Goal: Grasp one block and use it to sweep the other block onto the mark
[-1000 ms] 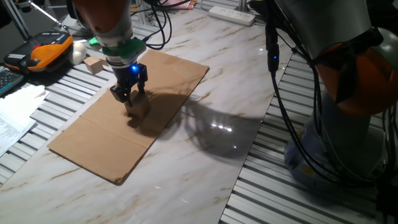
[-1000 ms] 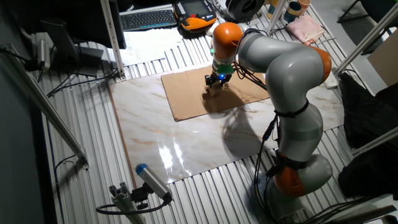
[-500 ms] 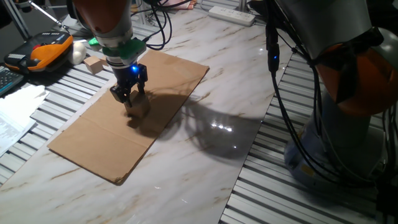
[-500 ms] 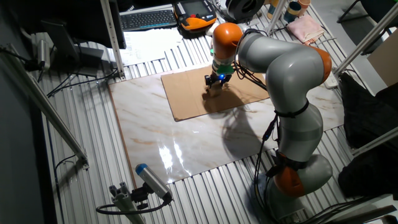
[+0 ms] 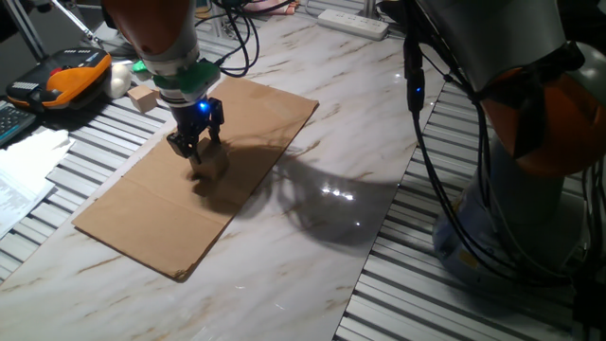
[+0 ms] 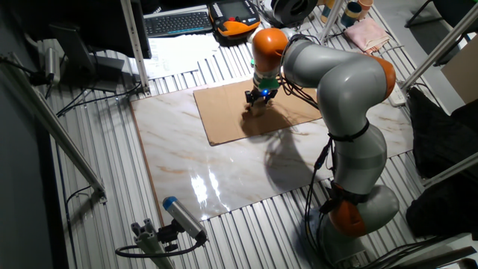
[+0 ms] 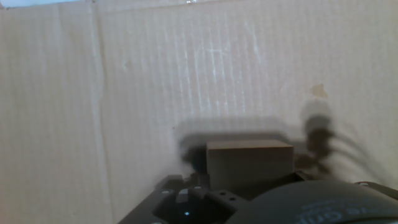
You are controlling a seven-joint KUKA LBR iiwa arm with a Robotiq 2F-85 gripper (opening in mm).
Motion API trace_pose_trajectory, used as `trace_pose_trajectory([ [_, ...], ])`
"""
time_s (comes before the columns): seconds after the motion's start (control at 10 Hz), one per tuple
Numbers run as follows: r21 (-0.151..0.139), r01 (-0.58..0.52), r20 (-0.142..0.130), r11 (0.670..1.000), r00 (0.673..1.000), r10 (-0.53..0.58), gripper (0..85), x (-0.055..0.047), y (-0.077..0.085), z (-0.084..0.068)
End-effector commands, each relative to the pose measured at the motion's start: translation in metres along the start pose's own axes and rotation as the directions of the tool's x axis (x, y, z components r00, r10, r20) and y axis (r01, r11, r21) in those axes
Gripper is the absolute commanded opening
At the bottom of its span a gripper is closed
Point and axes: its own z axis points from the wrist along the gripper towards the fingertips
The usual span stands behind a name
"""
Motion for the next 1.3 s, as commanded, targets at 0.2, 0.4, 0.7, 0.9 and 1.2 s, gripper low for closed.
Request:
trace_pose_trajectory([
  [0.2, -0.005, -0.027, -0.004, 1.0, 1.0, 0.027, 0.0, 0.0, 0.002, 0.0],
  [0.4, 0.001, -0.049, 0.005, 0.999, 0.999, 0.049, 0.0, 0.003, 0.012, 0.002],
  [0.7, -0.003, -0.063, 0.013, 0.998, 0.998, 0.063, 0.0, 0.002, 0.016, 0.004],
  [0.9, -0.026, -0.073, 0.017, 0.997, 0.997, 0.074, 0.0, 0.002, 0.017, 0.005],
  [1.2, -0.034, -0.081, 0.017, 0.996, 0.997, 0.081, 0.0, 0.003, 0.019, 0.005],
])
